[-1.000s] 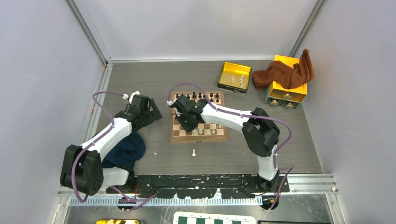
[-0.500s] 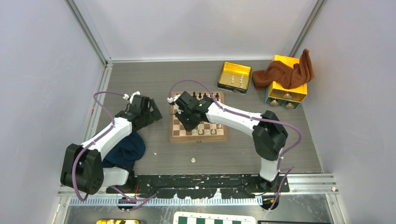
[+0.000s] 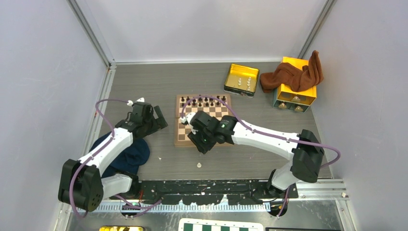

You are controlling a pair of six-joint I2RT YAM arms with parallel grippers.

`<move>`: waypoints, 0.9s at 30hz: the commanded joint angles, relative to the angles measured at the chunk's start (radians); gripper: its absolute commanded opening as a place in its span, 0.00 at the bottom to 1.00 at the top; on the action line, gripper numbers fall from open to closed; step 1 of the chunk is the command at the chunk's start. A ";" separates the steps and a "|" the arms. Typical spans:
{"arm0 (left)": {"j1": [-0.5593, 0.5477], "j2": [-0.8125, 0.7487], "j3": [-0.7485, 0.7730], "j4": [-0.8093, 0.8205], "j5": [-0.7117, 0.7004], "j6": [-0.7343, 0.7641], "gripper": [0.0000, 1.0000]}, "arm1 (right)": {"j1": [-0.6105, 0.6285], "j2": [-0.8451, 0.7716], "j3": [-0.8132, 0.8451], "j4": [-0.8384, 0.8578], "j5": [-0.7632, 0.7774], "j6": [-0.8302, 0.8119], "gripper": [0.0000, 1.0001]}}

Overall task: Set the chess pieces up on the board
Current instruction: Pick up the chess piece at the center of the board.

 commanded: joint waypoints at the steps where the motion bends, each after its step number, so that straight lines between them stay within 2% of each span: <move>1: -0.007 -0.061 -0.015 0.013 0.057 0.042 0.95 | 0.035 -0.101 -0.104 0.034 0.006 0.057 0.41; 7: -0.020 -0.097 -0.039 -0.011 0.048 0.033 0.94 | 0.079 -0.116 -0.197 0.116 -0.007 0.086 0.46; 16: -0.041 -0.098 -0.029 -0.028 0.028 0.021 0.94 | 0.091 -0.046 -0.203 0.191 -0.046 0.076 0.54; 27: -0.046 -0.105 -0.028 -0.043 0.014 0.023 0.94 | 0.092 0.030 -0.190 0.232 -0.067 0.070 0.54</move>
